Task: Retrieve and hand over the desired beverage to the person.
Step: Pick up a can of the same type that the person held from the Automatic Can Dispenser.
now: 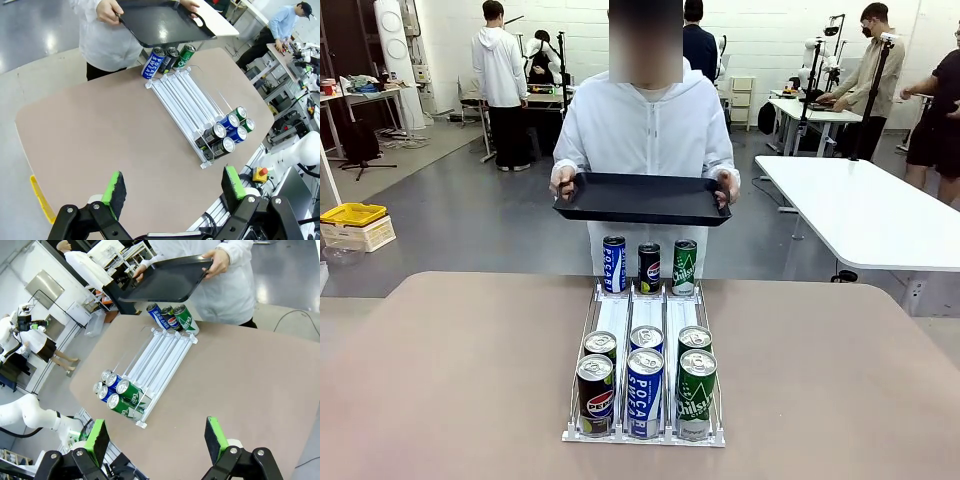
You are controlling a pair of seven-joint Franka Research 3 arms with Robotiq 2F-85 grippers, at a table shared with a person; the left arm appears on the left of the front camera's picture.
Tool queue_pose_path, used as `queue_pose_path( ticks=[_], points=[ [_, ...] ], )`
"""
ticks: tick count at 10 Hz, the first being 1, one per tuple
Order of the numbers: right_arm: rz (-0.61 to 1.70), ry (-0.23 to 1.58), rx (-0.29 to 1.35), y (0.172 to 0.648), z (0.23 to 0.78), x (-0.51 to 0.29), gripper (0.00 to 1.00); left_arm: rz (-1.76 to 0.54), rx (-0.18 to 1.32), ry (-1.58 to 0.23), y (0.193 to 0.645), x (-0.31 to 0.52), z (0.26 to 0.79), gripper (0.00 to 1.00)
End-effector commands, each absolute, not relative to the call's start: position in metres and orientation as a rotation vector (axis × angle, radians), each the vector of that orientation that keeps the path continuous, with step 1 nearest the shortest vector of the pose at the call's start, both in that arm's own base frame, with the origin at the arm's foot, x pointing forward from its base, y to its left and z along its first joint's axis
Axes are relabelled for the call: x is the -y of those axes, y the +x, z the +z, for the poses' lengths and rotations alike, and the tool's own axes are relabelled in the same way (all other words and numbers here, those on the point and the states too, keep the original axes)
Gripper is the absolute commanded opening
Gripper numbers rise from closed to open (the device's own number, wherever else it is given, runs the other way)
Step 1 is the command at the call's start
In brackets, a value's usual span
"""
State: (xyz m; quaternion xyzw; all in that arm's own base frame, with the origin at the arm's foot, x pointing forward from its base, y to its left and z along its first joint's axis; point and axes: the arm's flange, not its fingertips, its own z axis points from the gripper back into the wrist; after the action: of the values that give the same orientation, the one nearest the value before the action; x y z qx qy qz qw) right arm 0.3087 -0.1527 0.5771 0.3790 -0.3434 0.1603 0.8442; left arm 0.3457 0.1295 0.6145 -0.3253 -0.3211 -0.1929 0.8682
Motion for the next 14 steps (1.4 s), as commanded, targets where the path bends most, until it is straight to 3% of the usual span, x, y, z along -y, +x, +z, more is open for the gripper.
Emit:
queue_pose_path(
  ticks=[1,14],
  points=[
    [0.349,0.819,0.745,0.3121,0.5774,0.1528,1.00,-0.425,0.684,-0.689,0.3465,-0.1316,0.6151,1.00],
    [0.349,0.819,0.745,0.3121,0.5774,0.1528,1.00,-0.425,0.684,-0.689,0.3465,-0.1316,0.6151,1.00]
  ],
)
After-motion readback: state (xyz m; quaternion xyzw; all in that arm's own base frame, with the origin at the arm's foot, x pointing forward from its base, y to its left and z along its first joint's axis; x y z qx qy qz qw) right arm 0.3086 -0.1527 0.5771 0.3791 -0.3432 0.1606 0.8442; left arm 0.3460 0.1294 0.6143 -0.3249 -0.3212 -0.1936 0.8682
